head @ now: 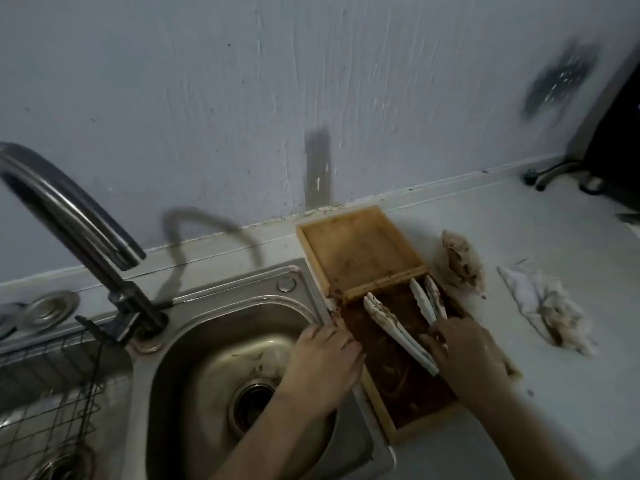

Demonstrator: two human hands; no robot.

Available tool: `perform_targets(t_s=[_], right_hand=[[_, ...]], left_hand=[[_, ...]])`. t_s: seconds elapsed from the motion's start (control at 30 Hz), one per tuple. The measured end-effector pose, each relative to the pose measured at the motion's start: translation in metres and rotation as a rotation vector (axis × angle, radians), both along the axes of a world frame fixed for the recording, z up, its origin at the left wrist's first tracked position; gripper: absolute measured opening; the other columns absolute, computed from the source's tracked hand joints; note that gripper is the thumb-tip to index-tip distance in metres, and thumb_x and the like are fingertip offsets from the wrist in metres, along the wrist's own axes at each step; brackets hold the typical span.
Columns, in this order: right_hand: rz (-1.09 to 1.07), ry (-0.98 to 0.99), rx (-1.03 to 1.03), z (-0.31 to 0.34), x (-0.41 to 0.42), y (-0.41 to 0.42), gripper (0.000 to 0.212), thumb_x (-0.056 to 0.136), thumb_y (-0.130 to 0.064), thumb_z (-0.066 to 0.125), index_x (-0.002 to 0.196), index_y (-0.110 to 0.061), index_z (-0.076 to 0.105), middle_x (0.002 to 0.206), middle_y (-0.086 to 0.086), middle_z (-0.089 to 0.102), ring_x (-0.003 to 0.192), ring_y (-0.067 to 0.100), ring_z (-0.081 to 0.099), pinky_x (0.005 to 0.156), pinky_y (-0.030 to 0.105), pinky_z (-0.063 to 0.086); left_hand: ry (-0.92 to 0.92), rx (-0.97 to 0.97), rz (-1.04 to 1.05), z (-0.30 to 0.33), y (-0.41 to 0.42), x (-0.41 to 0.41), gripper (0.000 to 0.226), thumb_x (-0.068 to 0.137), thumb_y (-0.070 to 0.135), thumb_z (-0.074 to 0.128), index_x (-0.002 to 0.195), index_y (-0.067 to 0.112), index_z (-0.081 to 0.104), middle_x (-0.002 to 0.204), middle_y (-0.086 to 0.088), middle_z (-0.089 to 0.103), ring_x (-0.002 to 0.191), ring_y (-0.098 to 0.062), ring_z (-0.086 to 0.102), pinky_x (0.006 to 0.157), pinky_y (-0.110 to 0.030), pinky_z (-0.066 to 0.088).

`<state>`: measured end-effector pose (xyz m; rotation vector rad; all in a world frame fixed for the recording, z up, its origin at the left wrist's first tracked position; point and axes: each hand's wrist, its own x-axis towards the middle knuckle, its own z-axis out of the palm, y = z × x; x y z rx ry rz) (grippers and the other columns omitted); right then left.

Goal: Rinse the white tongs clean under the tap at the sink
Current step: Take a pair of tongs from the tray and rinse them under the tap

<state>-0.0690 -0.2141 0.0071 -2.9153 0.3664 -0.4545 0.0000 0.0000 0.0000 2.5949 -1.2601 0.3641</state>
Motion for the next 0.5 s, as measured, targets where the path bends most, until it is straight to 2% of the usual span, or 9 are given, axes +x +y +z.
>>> perform_targets(t_s=[0.07,0.13,0.23,0.37,0.5], right_hand=[[-0.041,0.208,0.025,-0.007,0.002,0.0,0.017,0.085,-0.044,0.057,0.086,-0.027,0.058,0.083,-0.009,0.058,0.083,0.012,0.052,0.074,0.027,0.042],[-0.062,0.294,0.039,-0.013,0.002,0.0,0.02,0.083,-0.05,0.055,0.087,-0.03,0.055,0.082,-0.013,0.052,0.086,0.01,0.051,0.076,0.026,0.042],[-0.095,0.299,0.03,-0.016,0.003,0.004,0.021,0.081,-0.051,0.057,0.084,-0.03,0.055,0.077,-0.014,0.046,0.084,0.009,0.05,0.075,0.025,0.042],[-0.097,0.317,0.02,-0.015,0.002,0.009,0.02,0.084,-0.047,0.056,0.09,-0.029,0.055,0.087,-0.011,0.053,0.092,0.011,0.051,0.08,0.026,0.04],[-0.098,0.321,0.05,-0.012,0.001,0.013,0.017,0.087,-0.043,0.053,0.094,-0.027,0.056,0.084,-0.012,0.043,0.093,0.01,0.051,0.083,0.025,0.04]], left_hand=[[0.089,0.075,-0.041,-0.011,-0.008,0.0,0.025,0.081,0.037,0.048,0.073,0.028,0.07,0.076,0.012,0.069,0.073,-0.008,0.066,0.066,-0.023,0.051],[0.157,0.137,-0.086,-0.023,-0.012,-0.004,0.027,0.078,0.039,0.047,0.074,0.029,0.072,0.079,0.013,0.071,0.075,-0.006,0.067,0.068,-0.021,0.052],[0.152,0.115,-0.164,-0.036,-0.014,-0.004,0.031,0.077,0.039,0.045,0.079,0.03,0.075,0.084,0.013,0.073,0.081,-0.007,0.069,0.072,-0.019,0.053],[0.18,0.121,-0.197,-0.034,-0.014,-0.003,0.033,0.079,0.039,0.045,0.088,0.029,0.075,0.088,0.013,0.074,0.085,-0.008,0.069,0.076,-0.019,0.053],[0.171,0.164,-0.187,-0.034,-0.013,-0.003,0.033,0.076,0.04,0.045,0.085,0.029,0.075,0.09,0.013,0.073,0.086,-0.007,0.069,0.075,-0.02,0.053]])
